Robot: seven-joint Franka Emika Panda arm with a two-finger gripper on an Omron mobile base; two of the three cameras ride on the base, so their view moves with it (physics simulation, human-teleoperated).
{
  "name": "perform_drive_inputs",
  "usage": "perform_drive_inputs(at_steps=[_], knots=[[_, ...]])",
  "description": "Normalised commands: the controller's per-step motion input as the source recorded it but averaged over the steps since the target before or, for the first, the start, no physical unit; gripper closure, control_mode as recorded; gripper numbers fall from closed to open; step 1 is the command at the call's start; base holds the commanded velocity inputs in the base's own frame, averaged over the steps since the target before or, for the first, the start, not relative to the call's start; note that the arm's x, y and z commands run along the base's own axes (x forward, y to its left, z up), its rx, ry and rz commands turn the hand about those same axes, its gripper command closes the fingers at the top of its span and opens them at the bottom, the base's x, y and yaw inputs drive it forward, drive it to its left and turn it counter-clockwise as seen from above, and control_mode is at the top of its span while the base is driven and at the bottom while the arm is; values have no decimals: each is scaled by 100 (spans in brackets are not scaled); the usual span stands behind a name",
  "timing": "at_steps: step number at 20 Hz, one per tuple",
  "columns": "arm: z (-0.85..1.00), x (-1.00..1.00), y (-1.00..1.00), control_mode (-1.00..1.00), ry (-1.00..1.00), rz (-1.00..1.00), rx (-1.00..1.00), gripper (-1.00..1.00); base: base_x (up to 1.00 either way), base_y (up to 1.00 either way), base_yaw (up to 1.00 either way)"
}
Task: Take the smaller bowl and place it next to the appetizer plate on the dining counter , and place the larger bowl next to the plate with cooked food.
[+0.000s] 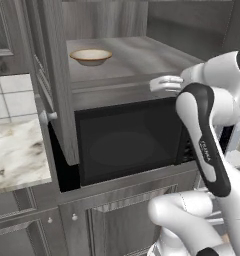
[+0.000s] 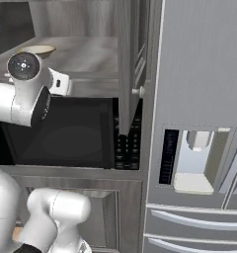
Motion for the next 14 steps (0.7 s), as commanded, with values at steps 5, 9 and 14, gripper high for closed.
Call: perform_drive_inputs(at_steps=[5, 9, 14], knots=[[32, 96, 13, -100, -12, -6, 28, -100, 0, 0, 0], [24, 100, 20, -100, 0, 0, 23, -100, 0, 0, 0], [44, 82, 48, -100, 0, 0, 15, -100, 0, 0, 0]])
